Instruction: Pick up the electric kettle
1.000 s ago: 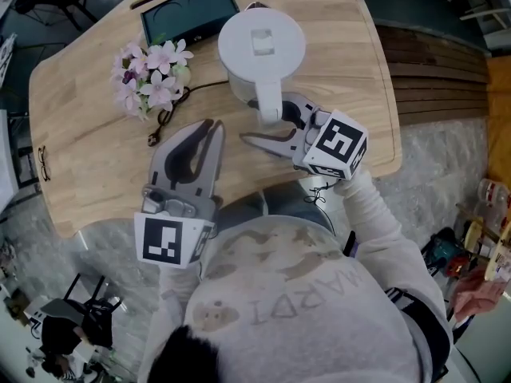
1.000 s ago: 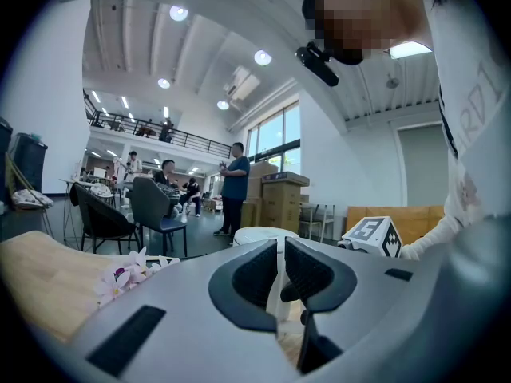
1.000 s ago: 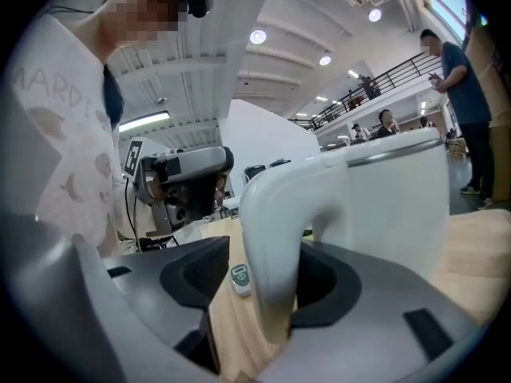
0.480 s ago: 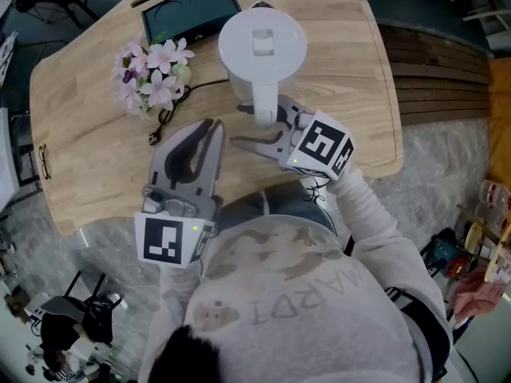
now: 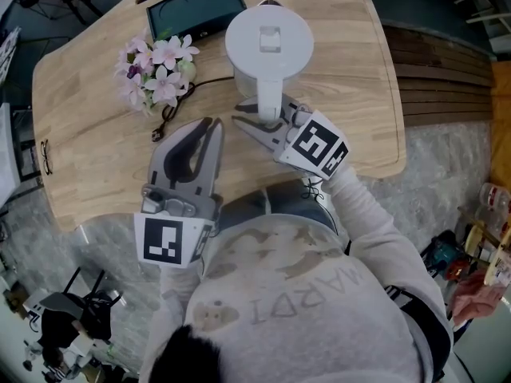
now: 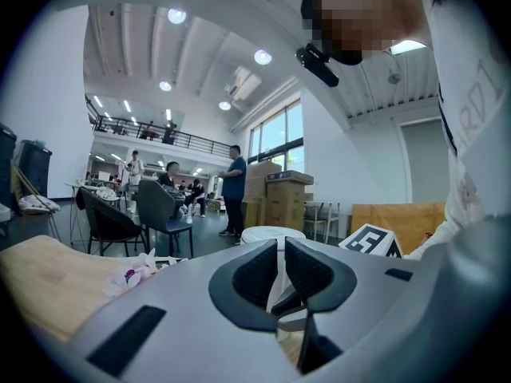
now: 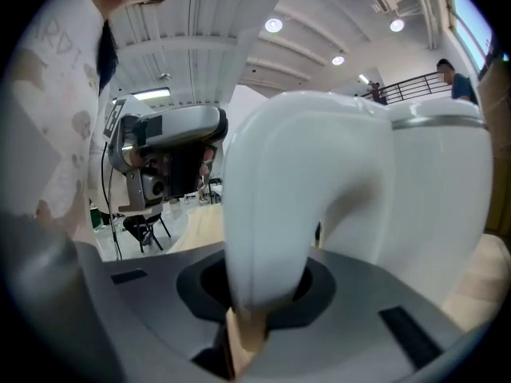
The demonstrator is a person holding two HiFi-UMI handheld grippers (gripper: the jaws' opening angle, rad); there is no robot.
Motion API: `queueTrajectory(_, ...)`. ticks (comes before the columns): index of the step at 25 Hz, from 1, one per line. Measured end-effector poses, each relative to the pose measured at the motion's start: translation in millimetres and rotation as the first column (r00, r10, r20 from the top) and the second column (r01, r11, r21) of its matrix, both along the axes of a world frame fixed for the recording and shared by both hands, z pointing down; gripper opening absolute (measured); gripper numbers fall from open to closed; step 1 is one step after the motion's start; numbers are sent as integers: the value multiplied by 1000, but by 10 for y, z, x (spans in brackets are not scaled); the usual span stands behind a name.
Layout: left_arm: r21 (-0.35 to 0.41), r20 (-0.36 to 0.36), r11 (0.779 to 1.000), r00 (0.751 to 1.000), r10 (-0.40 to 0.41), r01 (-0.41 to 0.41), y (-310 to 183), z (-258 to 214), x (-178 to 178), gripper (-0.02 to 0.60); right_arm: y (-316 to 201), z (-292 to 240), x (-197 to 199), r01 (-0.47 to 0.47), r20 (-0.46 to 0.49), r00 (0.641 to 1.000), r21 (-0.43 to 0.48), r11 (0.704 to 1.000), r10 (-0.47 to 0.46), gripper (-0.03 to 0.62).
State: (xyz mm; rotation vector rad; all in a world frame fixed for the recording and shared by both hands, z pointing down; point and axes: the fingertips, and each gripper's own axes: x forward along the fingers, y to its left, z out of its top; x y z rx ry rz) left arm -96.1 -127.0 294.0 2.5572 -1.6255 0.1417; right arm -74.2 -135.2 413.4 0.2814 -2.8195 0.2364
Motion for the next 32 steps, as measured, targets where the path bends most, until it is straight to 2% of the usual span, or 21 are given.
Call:
queueTrajectory(10,25,21,998,998,-52,51,132,-75,-202,172,-146,-266,-100,-45,78,996,3,999,44,67)
queueTrajectory(17,51,12,997,998,-60,59,242,-164,-271,172,-67,-760,-24,-78,104,992,80,994,69,67)
queueTrajectory(23,84,-4,996,1000,-15,15,284,-239,-234,172,84,-1280,146,-154,160,979,148,977,130,67)
queueTrajectory(32,144,-28,985,995,97,-92,427,-412,-73,172,441,-1731,447,-287,143,956,251,924,258,71)
